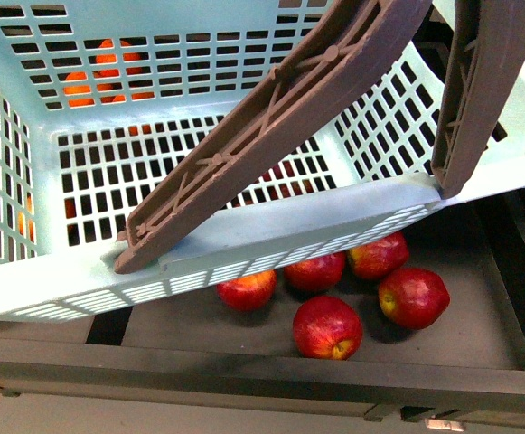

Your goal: Pick mango and avocado into basket

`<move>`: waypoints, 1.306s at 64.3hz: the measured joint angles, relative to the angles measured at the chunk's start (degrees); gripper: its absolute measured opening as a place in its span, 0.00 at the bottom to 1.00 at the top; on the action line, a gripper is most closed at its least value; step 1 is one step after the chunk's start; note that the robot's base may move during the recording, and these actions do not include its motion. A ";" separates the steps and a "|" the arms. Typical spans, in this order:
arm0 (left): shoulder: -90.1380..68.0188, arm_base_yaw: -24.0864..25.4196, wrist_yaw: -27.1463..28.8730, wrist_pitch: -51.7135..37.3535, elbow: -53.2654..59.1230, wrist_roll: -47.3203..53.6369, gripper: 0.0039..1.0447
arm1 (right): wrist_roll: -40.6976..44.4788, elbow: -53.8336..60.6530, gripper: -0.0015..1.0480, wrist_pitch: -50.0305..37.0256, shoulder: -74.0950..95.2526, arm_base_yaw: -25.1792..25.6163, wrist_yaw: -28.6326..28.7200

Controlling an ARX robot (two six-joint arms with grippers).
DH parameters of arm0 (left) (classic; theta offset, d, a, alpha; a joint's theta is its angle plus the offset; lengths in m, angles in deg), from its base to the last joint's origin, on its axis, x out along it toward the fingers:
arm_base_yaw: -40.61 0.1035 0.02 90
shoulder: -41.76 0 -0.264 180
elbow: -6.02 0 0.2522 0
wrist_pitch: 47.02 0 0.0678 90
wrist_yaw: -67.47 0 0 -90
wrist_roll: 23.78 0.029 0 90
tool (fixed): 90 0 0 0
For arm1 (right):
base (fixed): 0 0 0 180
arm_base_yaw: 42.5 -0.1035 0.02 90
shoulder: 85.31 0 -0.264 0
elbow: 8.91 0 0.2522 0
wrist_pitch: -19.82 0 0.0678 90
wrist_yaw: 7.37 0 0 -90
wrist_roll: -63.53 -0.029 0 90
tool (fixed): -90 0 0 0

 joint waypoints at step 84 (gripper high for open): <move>0.02 0.00 0.17 0.00 0.00 0.00 0.13 | 1.81 -33.83 0.92 11.19 32.30 -14.97 -8.61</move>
